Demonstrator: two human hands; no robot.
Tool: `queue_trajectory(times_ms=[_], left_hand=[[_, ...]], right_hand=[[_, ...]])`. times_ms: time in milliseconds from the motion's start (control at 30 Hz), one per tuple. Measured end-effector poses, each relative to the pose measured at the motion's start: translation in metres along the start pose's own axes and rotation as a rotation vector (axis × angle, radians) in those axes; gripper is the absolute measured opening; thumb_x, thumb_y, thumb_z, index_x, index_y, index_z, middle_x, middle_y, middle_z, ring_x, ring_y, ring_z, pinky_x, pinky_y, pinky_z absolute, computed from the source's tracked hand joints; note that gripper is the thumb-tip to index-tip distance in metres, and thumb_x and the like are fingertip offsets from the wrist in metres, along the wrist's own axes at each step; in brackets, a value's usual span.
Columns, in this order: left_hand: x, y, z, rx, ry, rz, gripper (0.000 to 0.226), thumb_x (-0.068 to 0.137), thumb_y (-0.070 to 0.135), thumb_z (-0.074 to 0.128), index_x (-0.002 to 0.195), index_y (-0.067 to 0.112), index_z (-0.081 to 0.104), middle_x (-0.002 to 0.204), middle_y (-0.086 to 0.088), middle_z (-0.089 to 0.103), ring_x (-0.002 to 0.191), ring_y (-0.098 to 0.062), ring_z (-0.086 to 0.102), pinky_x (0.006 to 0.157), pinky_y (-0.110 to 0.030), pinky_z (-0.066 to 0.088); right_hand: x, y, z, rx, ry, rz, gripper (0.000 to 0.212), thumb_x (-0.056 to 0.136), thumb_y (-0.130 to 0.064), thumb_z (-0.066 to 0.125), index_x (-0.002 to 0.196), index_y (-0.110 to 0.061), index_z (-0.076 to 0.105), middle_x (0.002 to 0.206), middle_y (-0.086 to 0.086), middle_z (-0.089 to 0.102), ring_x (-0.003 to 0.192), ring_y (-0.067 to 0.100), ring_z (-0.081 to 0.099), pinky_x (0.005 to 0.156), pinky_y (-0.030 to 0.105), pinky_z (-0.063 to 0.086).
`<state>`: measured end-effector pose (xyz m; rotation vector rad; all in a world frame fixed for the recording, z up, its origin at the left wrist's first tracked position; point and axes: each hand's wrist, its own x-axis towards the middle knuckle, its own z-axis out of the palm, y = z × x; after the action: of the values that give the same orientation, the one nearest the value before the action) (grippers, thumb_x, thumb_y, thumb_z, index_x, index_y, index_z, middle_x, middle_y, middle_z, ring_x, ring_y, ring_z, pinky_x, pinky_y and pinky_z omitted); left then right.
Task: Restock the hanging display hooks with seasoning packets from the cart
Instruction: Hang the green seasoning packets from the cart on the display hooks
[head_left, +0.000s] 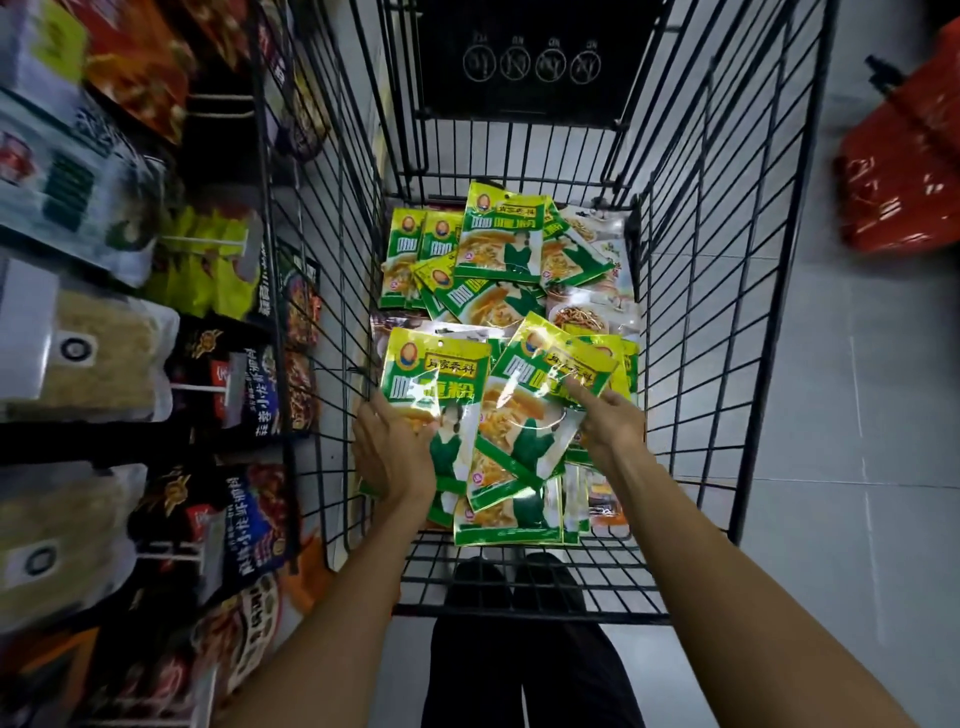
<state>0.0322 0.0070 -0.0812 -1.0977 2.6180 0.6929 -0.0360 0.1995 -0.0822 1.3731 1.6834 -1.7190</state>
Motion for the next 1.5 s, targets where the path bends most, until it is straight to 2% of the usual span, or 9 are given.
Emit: queue_trajectory(times_ms=[200, 367, 533, 767, 867, 1100, 1267, 1400, 1500], left_hand=[[0.007, 0.015, -0.005, -0.096, -0.001, -0.096, 0.083, 0.067, 0.026, 0.084, 0.132, 0.005, 0.037, 0.131, -0.018, 0.047, 0.119, -0.034, 0.046, 0.093, -0.047, 0.044], [0.016, 0.017, -0.012, -0.279, -0.059, -0.237, 0.084, 0.060, 0.021, 0.088, 0.129, 0.001, 0.045, 0.130, -0.017, 0.052, 0.117, -0.035, 0.051, 0.086, -0.046, 0.050], [0.027, 0.007, -0.022, -0.555, -0.236, -0.364, 0.069, 0.059, 0.015, 0.090, 0.119, 0.000, 0.058, 0.116, -0.012, 0.062, 0.110, -0.033, 0.060, 0.087, -0.040, 0.053], [0.018, 0.012, -0.043, -0.675, -0.314, -0.133, 0.017, 0.081, 0.016, 0.074, 0.094, 0.016, 0.063, 0.107, -0.013, 0.068, 0.064, -0.006, 0.056, 0.048, -0.012, 0.045], [0.011, 0.022, -0.066, -0.723, -0.283, -0.128, 0.040, 0.082, 0.029, 0.072, 0.114, 0.009, 0.058, 0.120, -0.009, 0.060, 0.095, -0.017, 0.060, 0.069, -0.018, 0.046], [-0.013, 0.046, -0.175, -0.841, 0.006, 0.030, 0.017, 0.084, 0.038, 0.067, 0.078, 0.024, 0.060, 0.073, 0.009, 0.058, 0.067, -0.009, 0.055, 0.060, -0.024, 0.041], [-0.061, 0.046, -0.277, -0.931, 0.293, 0.163, 0.008, 0.089, 0.030, 0.064, 0.089, 0.037, 0.063, 0.088, 0.023, 0.063, 0.080, 0.010, 0.058, 0.077, -0.021, 0.046], [-0.122, 0.035, -0.358, -0.923, 0.547, 0.228, 0.013, 0.091, 0.034, 0.059, 0.101, 0.042, 0.056, 0.099, 0.032, 0.057, 0.088, 0.017, 0.054, 0.068, 0.003, 0.038], [-0.173, 0.022, -0.414, -0.939, 0.733, 0.226, 0.008, 0.090, 0.034, 0.060, 0.092, 0.042, 0.061, 0.092, 0.025, 0.062, 0.085, 0.007, 0.059, 0.078, -0.017, 0.048]], right_hand=[[-0.009, 0.012, 0.000, 0.009, -0.073, 0.078, 0.066, 0.070, -0.001, 0.081, 0.126, 0.007, 0.047, 0.112, 0.022, 0.061, 0.093, 0.030, 0.061, 0.081, 0.043, 0.049], [-0.012, 0.014, -0.006, 0.104, -0.267, 0.142, 0.032, 0.078, 0.009, 0.070, 0.108, 0.009, 0.057, 0.100, 0.023, 0.067, 0.083, 0.031, 0.065, 0.096, 0.054, 0.048], [-0.018, 0.017, -0.011, 0.050, -0.317, 0.042, 0.013, 0.083, 0.001, 0.068, 0.089, -0.002, 0.058, 0.072, 0.010, 0.071, 0.068, 0.022, 0.069, 0.056, 0.030, 0.056], [-0.035, 0.005, -0.003, 0.037, -0.264, -0.011, 0.037, 0.088, -0.015, 0.066, 0.117, 0.003, 0.050, 0.105, 0.024, 0.066, 0.089, 0.034, 0.067, 0.085, 0.047, 0.054], [-0.049, -0.016, -0.003, -0.001, -0.308, -0.065, 0.051, 0.086, -0.021, 0.069, 0.127, 0.002, 0.049, 0.108, 0.021, 0.068, 0.105, 0.038, 0.065, 0.077, 0.042, 0.057], [-0.114, -0.098, 0.005, -0.162, -0.548, -0.275, 0.023, 0.082, -0.025, 0.072, 0.086, -0.009, 0.057, 0.081, 0.007, 0.074, 0.069, 0.014, 0.073, 0.067, 0.033, 0.060], [-0.201, -0.162, 0.024, -0.306, -0.807, -0.494, 0.038, 0.082, -0.032, 0.072, 0.093, 0.002, 0.060, 0.102, 0.038, 0.062, 0.098, 0.052, 0.062, 0.091, 0.063, 0.048], [-0.289, -0.196, 0.038, -0.360, -1.004, -0.649, 0.033, 0.080, -0.031, 0.071, 0.065, -0.005, 0.058, 0.064, 0.014, 0.063, 0.062, 0.026, 0.063, 0.061, 0.029, 0.054], [-0.359, -0.212, 0.046, -0.353, -1.130, -0.765, 0.043, 0.084, -0.027, 0.070, 0.046, -0.013, 0.054, 0.041, -0.005, 0.049, 0.036, 0.007, 0.046, 0.039, 0.013, 0.037]])
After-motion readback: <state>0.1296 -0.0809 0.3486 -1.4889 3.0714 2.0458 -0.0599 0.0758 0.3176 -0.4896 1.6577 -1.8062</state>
